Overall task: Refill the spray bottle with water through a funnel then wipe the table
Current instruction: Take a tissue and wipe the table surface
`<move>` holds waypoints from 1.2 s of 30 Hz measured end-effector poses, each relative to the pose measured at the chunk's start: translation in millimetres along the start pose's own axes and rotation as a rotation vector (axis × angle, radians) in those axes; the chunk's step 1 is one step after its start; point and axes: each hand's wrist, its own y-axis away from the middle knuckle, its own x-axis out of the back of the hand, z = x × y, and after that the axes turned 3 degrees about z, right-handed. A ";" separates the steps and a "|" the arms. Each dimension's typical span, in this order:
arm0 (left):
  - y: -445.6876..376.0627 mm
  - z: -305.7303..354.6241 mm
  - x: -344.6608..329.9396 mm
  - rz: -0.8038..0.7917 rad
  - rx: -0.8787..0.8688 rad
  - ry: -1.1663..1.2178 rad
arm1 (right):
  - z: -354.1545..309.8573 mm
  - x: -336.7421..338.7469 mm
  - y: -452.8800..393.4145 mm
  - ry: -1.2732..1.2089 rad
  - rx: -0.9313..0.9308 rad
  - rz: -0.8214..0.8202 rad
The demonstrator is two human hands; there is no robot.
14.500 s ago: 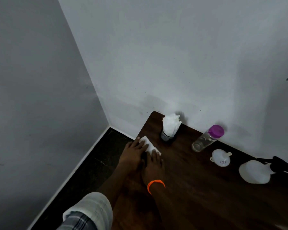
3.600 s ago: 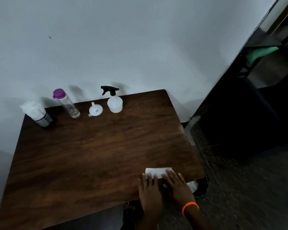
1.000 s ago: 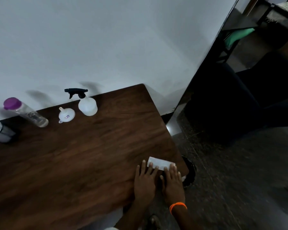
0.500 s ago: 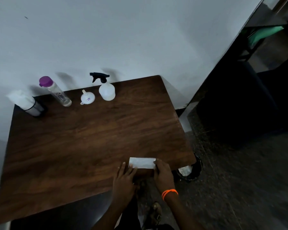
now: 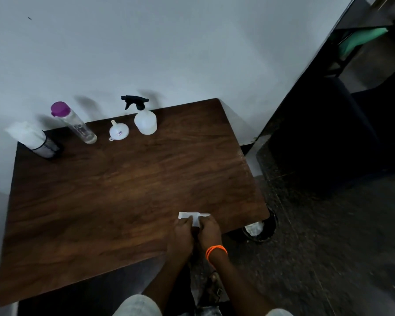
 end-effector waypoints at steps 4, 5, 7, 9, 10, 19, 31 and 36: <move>3.8 21.5 1.9 0.158 0.172 0.424 | -1.6 -3.1 -2.3 -0.143 0.009 -0.027; 3.4 26.8 1.9 0.179 0.227 0.511 | -0.3 -2.6 -5.0 -0.168 -0.017 -0.053; 1.5 34.4 1.1 0.162 0.268 0.602 | 3.4 -0.7 -11.2 -0.278 -0.102 -0.107; -0.5 36.1 -0.5 0.145 0.248 0.592 | 10.2 1.3 -18.1 -0.381 -0.158 -0.117; -2.7 35.7 -1.9 0.131 0.226 0.556 | 14.0 2.6 -21.5 -0.411 -0.180 -0.104; -27.3 94.7 -62.0 -0.234 -0.038 0.514 | 75.1 61.6 -42.4 -0.397 -0.359 0.188; -55.6 226.3 -110.5 -0.608 -0.108 0.586 | 131.4 190.0 -45.1 -0.557 -0.417 0.551; -65.6 263.0 -114.6 -0.667 -0.114 0.517 | 145.7 212.3 -52.9 -0.451 -0.426 0.633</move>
